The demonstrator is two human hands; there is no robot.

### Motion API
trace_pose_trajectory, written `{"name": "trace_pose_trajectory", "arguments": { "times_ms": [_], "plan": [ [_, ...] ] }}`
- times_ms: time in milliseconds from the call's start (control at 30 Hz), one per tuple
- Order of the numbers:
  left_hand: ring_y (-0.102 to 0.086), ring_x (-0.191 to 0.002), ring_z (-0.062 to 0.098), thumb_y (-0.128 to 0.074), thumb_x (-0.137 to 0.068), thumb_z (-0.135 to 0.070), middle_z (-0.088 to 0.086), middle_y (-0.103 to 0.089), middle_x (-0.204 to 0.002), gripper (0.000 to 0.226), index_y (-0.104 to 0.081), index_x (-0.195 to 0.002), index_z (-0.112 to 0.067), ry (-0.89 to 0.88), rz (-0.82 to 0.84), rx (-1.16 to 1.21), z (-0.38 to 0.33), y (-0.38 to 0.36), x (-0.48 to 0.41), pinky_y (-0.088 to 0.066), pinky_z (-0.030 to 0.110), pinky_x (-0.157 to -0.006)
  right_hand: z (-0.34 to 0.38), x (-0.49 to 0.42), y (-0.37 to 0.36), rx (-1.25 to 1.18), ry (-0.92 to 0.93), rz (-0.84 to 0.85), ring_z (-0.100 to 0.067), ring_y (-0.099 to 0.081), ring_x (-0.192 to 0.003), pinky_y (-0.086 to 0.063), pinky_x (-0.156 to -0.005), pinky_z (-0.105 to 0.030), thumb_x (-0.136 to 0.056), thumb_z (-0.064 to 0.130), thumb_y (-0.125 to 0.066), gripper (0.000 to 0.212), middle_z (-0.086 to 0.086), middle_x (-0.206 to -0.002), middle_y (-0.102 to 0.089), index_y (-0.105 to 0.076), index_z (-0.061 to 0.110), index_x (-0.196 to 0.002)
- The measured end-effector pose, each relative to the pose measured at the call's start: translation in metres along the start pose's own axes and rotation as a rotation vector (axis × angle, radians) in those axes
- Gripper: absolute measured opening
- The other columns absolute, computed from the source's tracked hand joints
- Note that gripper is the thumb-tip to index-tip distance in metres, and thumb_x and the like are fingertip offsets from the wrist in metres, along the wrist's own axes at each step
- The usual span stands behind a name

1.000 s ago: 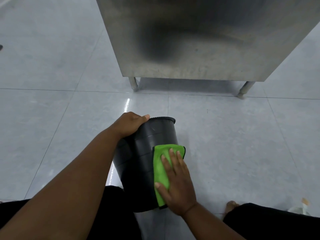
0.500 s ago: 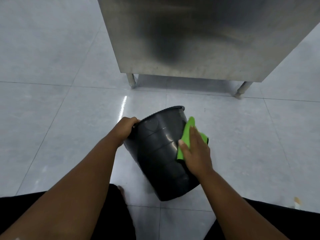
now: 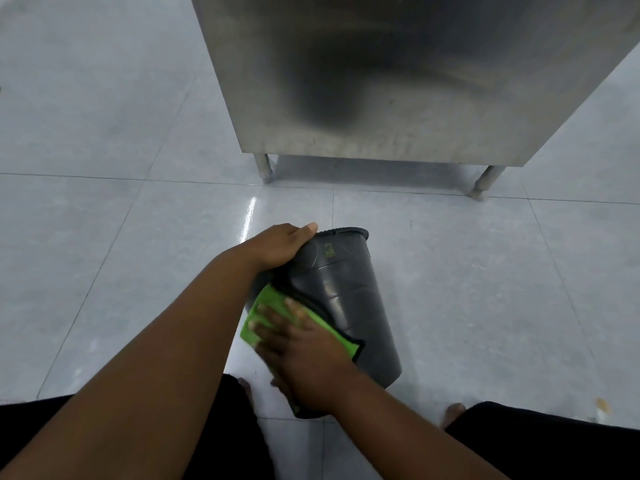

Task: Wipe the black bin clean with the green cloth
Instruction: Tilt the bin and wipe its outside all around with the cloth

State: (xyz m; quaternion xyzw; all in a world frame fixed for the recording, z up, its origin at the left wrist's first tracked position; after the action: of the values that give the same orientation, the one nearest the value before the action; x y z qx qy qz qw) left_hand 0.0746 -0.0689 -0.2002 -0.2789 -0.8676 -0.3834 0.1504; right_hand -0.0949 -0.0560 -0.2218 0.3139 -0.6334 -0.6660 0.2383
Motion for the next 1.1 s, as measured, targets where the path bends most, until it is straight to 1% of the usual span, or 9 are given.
{"name": "trace_pose_trajectory", "arguments": {
  "times_ms": [133,200,300,367,600,667,767,900,1100],
  "plan": [
    [-0.065,-0.102,0.022,-0.036,-0.1,-0.058,0.006,-0.071,-0.1,0.062,-0.074,-0.093,-0.009,0.035,-0.015,0.072,0.008,0.001,-0.007,-0.045,0.034,-0.088,-0.108,0.025,0.016,-0.264,-0.583,-0.181,-0.028,-0.013,-0.154,-0.008,-0.124,-0.051,-0.091,0.058,-0.047,0.073,0.001,-0.164,-0.027,-0.031,0.028,-0.155],
    [-0.062,-0.112,0.021,-0.04,-0.096,-0.061,0.003,-0.069,-0.114,0.059,-0.073,-0.104,-0.013,0.071,0.01,0.131,0.016,-0.001,-0.009,-0.043,0.036,-0.101,-0.153,0.054,0.005,-0.495,-0.863,-0.204,-0.022,-0.014,-0.154,-0.015,-0.124,-0.042,-0.094,0.061,-0.038,0.074,0.002,-0.166,-0.019,-0.02,0.028,-0.158],
    [-0.063,-0.113,0.017,-0.041,-0.09,-0.067,0.0,-0.07,-0.121,0.06,-0.072,-0.113,-0.021,0.123,0.1,0.32,0.022,-0.011,-0.011,-0.04,0.038,-0.108,-0.186,0.089,-0.03,-0.975,-1.262,-0.145,-0.021,-0.031,-0.148,-0.027,-0.118,-0.041,-0.101,0.055,-0.033,0.063,0.004,-0.163,-0.028,-0.019,0.033,-0.158],
    [-0.066,-0.107,0.014,-0.037,-0.088,-0.074,-0.002,-0.072,-0.115,0.062,-0.072,-0.105,-0.026,0.156,0.152,0.399,0.022,-0.014,-0.01,-0.042,0.034,-0.104,-0.188,0.092,-0.033,-1.019,-1.361,-0.1,-0.025,-0.035,-0.145,-0.029,-0.116,-0.043,-0.103,0.055,-0.027,0.061,-0.001,-0.161,-0.033,-0.021,0.029,-0.158],
    [-0.072,-0.102,0.025,-0.027,-0.081,-0.087,0.008,-0.077,-0.108,0.095,-0.077,-0.107,-0.011,0.171,0.233,0.44,0.012,-0.018,-0.003,-0.049,0.036,-0.097,-0.105,-0.002,0.026,-0.202,-0.884,-0.126,-0.04,-0.002,-0.153,-0.008,-0.123,-0.057,-0.093,0.057,-0.034,0.083,-0.021,-0.165,-0.007,-0.016,0.008,-0.158],
    [-0.072,-0.095,0.028,-0.032,-0.077,-0.09,0.011,-0.077,-0.104,0.096,-0.078,-0.101,-0.009,0.204,0.216,0.472,0.021,-0.014,-0.006,-0.051,0.038,-0.097,-0.089,-0.012,0.024,-0.114,-0.78,-0.094,-0.042,-0.007,-0.153,-0.009,-0.122,-0.06,-0.093,0.054,-0.041,0.08,-0.022,-0.165,-0.013,-0.022,0.01,-0.157],
    [-0.067,-0.114,0.022,-0.043,-0.058,-0.099,0.002,-0.07,-0.126,0.11,-0.068,-0.126,-0.017,0.242,0.266,0.435,0.028,-0.016,-0.01,-0.039,0.042,-0.112,-0.056,-0.024,0.007,-0.062,-0.494,-0.028,-0.039,-0.015,-0.152,-0.003,-0.123,-0.058,-0.092,0.041,-0.052,0.07,-0.015,-0.161,-0.031,-0.035,0.012,-0.153],
    [-0.067,-0.112,0.019,-0.04,-0.069,-0.093,0.0,-0.072,-0.122,0.093,-0.07,-0.122,-0.022,0.179,0.22,0.341,0.02,-0.02,-0.005,-0.043,0.039,-0.108,0.002,-0.032,-0.016,0.041,0.001,0.099,-0.031,-0.038,-0.145,0.002,-0.124,-0.05,-0.082,0.035,-0.062,0.049,-0.005,-0.14,-0.06,-0.068,0.014,-0.126],
    [-0.07,-0.1,0.026,-0.034,-0.076,-0.084,0.01,-0.076,-0.1,0.09,-0.076,-0.094,-0.007,0.112,0.017,0.205,0.029,-0.003,0.001,-0.046,0.046,-0.104,-0.059,-0.009,0.034,-0.172,-0.246,-0.196,-0.024,-0.026,-0.151,0.003,-0.125,-0.046,-0.085,0.041,-0.06,0.06,0.005,-0.151,-0.049,-0.053,0.023,-0.142]
  ]
}}
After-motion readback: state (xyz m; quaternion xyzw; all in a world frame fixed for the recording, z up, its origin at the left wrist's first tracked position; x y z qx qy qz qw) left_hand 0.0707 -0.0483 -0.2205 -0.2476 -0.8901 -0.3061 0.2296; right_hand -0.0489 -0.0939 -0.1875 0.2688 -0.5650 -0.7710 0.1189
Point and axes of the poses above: each hand's wrist, its own x-axis away from the middle knuckle, its own y-axis out of the back of the hand, z = x × y, the point moved 10 cm from there along -x, towards the middle knuckle
